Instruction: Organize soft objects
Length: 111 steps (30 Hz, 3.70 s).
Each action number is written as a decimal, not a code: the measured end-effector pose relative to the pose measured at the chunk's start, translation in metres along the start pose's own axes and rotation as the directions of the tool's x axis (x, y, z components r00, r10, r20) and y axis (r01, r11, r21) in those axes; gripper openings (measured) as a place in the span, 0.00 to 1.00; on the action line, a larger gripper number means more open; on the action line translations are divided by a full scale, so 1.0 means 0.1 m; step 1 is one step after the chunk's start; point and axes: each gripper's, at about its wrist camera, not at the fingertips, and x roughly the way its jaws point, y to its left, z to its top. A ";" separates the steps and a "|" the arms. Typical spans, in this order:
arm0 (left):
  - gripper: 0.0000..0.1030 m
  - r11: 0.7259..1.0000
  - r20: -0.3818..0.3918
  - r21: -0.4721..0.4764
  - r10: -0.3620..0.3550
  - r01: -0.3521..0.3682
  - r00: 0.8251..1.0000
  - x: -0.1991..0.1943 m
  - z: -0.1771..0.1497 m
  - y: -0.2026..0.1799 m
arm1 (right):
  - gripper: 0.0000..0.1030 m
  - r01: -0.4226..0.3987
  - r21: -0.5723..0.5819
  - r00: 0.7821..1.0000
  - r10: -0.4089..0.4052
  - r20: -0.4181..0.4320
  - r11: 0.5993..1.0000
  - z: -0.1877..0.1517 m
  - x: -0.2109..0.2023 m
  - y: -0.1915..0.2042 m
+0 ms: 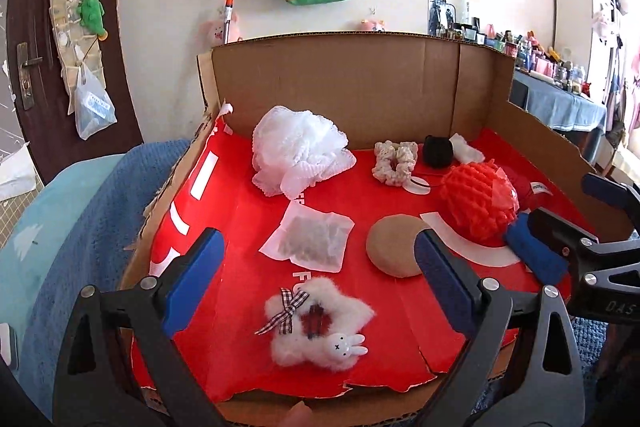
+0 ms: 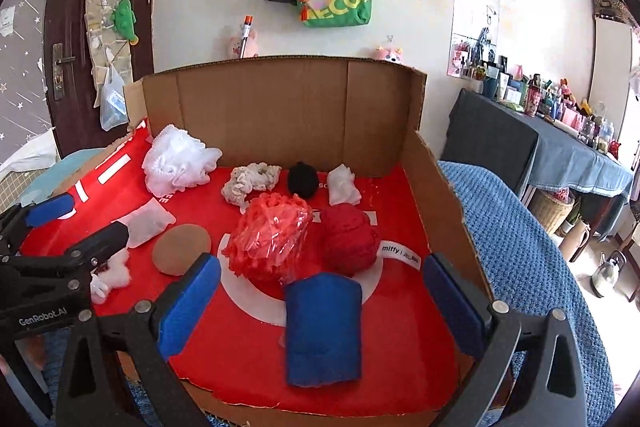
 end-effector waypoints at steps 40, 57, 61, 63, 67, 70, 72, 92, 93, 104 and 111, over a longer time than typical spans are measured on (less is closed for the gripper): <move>0.94 1.000 -0.008 -0.001 0.001 -0.001 1.000 0.00 -0.02 0.02 | 1.00 0.019 -0.011 1.000 -0.019 -0.007 1.000 -0.01 0.02 0.02; 0.94 1.000 -0.010 -0.001 0.001 -0.001 1.000 0.00 -0.02 0.02 | 1.00 0.020 -0.013 1.000 -0.020 -0.008 1.000 0.00 0.02 0.02; 0.94 1.000 -0.010 0.000 0.001 -0.001 1.000 0.00 -0.02 0.02 | 1.00 0.020 -0.013 1.000 -0.020 -0.009 1.000 0.00 0.02 0.02; 0.94 1.000 -0.010 0.000 0.001 -0.001 1.000 0.00 -0.02 0.02 | 1.00 0.021 -0.013 1.000 -0.021 -0.008 1.000 0.00 0.02 0.02; 0.94 1.000 -0.011 -0.001 0.001 -0.001 1.000 0.00 -0.02 0.02 | 1.00 0.023 -0.014 1.000 -0.023 -0.010 1.000 -0.01 0.03 0.02; 0.94 1.000 -0.010 0.000 0.001 -0.001 1.000 0.00 -0.02 0.02 | 1.00 0.022 -0.013 1.000 -0.022 -0.010 1.000 -0.01 0.02 0.02; 0.94 1.000 -0.010 0.000 0.001 -0.001 1.000 0.00 -0.02 0.02 | 1.00 0.023 -0.014 1.000 -0.023 -0.010 1.000 0.00 0.03 0.02; 0.94 1.000 -0.011 0.000 0.001 -0.001 1.000 0.00 -0.02 0.02 | 1.00 0.023 -0.016 1.000 -0.023 -0.011 1.000 0.00 0.03 0.03; 0.94 1.000 -0.011 0.000 0.001 -0.001 1.000 0.01 -0.02 0.02 | 1.00 0.023 -0.016 1.000 -0.023 -0.011 1.000 0.00 0.03 0.03; 0.94 1.000 -0.019 -0.001 0.001 -0.001 1.000 0.03 -0.03 0.03 | 1.00 0.024 -0.016 1.000 -0.024 -0.012 1.000 0.00 0.03 0.03; 0.94 1.000 -0.020 -0.001 0.001 -0.001 1.000 0.03 -0.04 0.03 | 1.00 0.024 -0.016 1.000 -0.024 -0.012 1.000 0.01 0.03 0.03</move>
